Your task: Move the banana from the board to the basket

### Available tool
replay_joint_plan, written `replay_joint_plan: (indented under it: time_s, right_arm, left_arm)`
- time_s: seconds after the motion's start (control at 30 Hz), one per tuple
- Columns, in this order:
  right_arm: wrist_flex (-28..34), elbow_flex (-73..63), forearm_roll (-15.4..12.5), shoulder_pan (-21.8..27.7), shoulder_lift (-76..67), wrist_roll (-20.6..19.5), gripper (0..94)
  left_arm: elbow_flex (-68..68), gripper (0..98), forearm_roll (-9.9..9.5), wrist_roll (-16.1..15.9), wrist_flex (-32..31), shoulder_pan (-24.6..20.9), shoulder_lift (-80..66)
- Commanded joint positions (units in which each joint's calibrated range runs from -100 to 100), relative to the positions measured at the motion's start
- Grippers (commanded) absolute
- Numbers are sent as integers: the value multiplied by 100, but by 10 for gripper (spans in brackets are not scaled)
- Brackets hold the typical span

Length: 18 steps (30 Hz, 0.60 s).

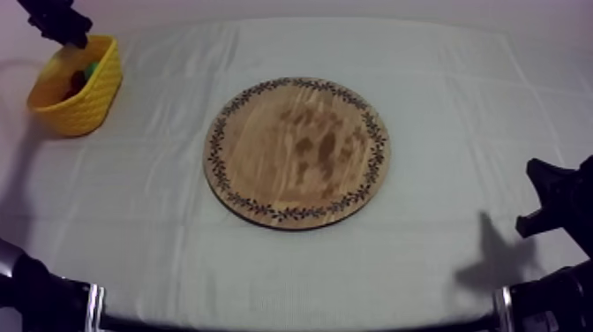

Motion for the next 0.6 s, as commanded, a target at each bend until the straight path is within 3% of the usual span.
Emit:
replay_joint_plan:
  time_s: [0.0,0.13,0.27,0.43,0.57]
  right_arm:
    - [-2,-3,0,-1,3,2,2]
    - [-2,-3,0,-1,3,2,2]
    - [-2,-3,0,-1,3,2,2]
    - [-2,-3,0,-1,3,2,2]
    - [-2,-3,0,-1,3,2,2]
  left_arm:
    - [-1,640,17,-26,7,-21,29]
    - [36,742,31,17,11,-48,-59]
    - [220,759,43,120,12,-60,-439]
    - [736,709,128,218,-19,-63,-1380]
    - [1315,605,236,259,-216,-62,-2328]
